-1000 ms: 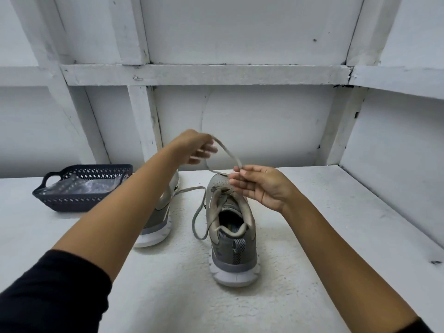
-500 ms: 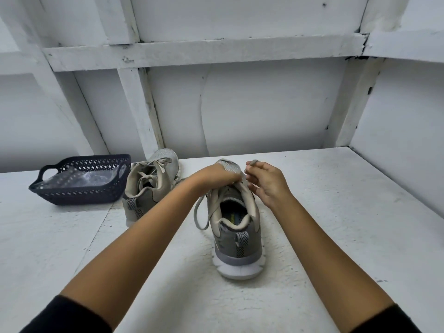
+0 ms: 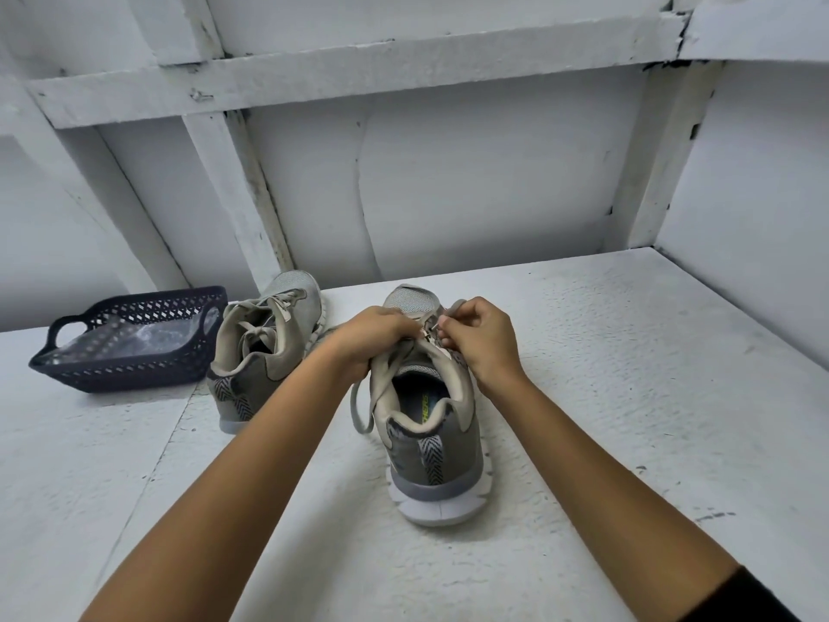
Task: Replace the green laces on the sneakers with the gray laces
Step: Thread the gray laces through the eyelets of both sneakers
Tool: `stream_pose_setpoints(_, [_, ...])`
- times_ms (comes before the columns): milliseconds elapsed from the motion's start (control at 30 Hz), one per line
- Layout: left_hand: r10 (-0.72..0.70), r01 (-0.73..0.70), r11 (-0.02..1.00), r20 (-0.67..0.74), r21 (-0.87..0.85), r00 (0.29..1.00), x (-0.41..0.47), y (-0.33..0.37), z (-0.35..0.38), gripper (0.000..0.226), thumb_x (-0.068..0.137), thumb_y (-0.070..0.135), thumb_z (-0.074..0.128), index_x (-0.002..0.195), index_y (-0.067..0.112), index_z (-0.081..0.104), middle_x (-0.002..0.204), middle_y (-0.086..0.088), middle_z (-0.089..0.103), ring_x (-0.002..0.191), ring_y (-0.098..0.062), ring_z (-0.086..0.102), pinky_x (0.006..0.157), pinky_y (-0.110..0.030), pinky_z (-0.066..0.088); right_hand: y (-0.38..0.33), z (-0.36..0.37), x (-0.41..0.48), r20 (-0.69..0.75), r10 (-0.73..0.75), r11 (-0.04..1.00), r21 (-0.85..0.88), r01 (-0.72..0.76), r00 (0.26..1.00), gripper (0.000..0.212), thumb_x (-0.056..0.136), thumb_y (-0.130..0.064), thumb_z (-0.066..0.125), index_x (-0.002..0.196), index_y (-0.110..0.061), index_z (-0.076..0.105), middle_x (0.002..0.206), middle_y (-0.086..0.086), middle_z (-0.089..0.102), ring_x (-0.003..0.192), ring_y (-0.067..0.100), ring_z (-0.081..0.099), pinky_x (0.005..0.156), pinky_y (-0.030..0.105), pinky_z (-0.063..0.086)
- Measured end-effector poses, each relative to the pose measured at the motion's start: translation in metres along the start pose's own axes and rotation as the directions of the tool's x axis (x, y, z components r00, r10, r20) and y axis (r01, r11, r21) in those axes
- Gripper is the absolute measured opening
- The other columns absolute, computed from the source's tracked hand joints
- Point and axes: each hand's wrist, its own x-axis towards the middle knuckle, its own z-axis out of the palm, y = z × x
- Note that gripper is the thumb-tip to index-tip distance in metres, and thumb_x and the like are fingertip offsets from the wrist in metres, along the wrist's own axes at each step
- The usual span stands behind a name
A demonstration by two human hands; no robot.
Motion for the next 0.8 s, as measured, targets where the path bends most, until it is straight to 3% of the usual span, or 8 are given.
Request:
stream_pose_setpoints(133, [0.008,-0.008,1.0,-0.005,0.004,1.0,0.0007,-0.0003,0.0011,0.013,0.086,-0.006,0.055,0.075,0.003,0.056,0.076,-0.003,0.051,0.067,-0.017,0.052,0.065,-0.027,0.045,0.0036,0.0004,0.0003,-0.011,-0.027,0.999,-0.035,0.026,1.0,0.026,0.082,0.0,0.065,0.067,-0.017,0.054,0.067,0.002,0.063,0.058,0.016,0.06,0.077,0.044,0.054])
stream_pose_setpoints(267, [0.01,-0.01,1.0,-0.003,0.018,1.0,0.0002,-0.001,0.0017,0.016,0.086,-0.004,0.054,0.073,0.006,0.054,0.075,-0.001,0.049,0.067,-0.015,0.051,0.062,-0.025,0.045,0.0047,0.0,-0.0002,0.003,-0.075,0.989,-0.128,0.075,0.997,0.028,0.08,-0.005,0.068,0.062,-0.02,0.052,0.071,0.001,0.064,0.072,0.02,0.062,0.078,0.04,0.053])
stream_pose_setpoints(367, [0.005,-0.004,0.999,-0.007,0.032,1.0,0.0017,-0.003,0.0003,0.012,0.086,0.001,0.056,0.076,0.008,0.056,0.077,-0.005,0.054,0.078,-0.022,0.053,0.078,-0.034,0.046,0.0054,-0.0025,-0.0012,0.032,-0.087,0.982,-0.168,0.091,0.996,0.03,0.078,-0.008,0.071,0.059,-0.021,0.052,0.072,-0.002,0.064,0.075,0.015,0.06,0.076,0.035,0.05])
stream_pose_setpoints(433, [0.02,-0.018,0.994,-0.014,0.109,1.0,0.0028,-0.0034,-0.0006,0.009,0.086,0.002,0.055,0.083,0.007,0.061,0.078,-0.002,0.055,0.081,-0.02,0.055,0.082,-0.033,0.047,0.0062,-0.004,-0.0002,0.046,-0.073,0.978,-0.192,0.081,0.996,0.027,0.077,-0.009,0.072,0.059,-0.02,0.055,0.072,-0.002,0.064,0.074,0.014,0.06,0.074,0.032,0.05])
stream_pose_setpoints(567, [0.06,-0.063,0.963,0.02,0.264,0.998,0.0042,0.0,-0.0028,0.025,0.085,-0.004,0.054,0.072,0.014,0.065,0.079,0.005,0.057,0.074,-0.01,0.055,0.068,-0.015,0.047,0.0026,-0.0052,0.001,0.093,-0.064,0.959,-0.268,0.087,0.994,0.01,0.078,-0.01,0.072,0.069,-0.012,0.069,0.07,-0.005,0.064,0.072,0.009,0.058,0.069,0.022,0.044])
stream_pose_setpoints(700, [0.054,-0.07,0.914,0.051,0.4,0.997,0.0077,0.0001,-0.0064,0.017,0.083,0.003,0.06,0.075,0.016,0.068,0.086,-0.006,0.062,0.084,-0.018,0.057,0.084,-0.03,0.049,-0.0011,-0.0061,0.0015,0.14,-0.026,0.948,-0.31,0.069,0.99,0.009,0.082,-0.012,0.068,0.082,-0.007,0.075,0.076,-0.001,0.067,0.075,0.01,0.059,0.069,0.023,0.043])
stream_pose_setpoints(800, [0.062,-0.085,0.864,0.062,0.497,0.996,0.0101,0.0004,-0.0059,0.008,0.082,0.01,0.064,0.08,0.015,0.07,0.089,-0.008,0.063,0.083,-0.017,0.056,0.083,-0.031,0.047,-0.0025,-0.0067,-0.0002,0.173,0.012,0.942,-0.333,0.047,0.985,0.023,0.088,-0.014,0.056,0.08,-0.001,0.073,0.077,0.009,0.068,0.07,0.014,0.055,0.065,0.026,0.04])
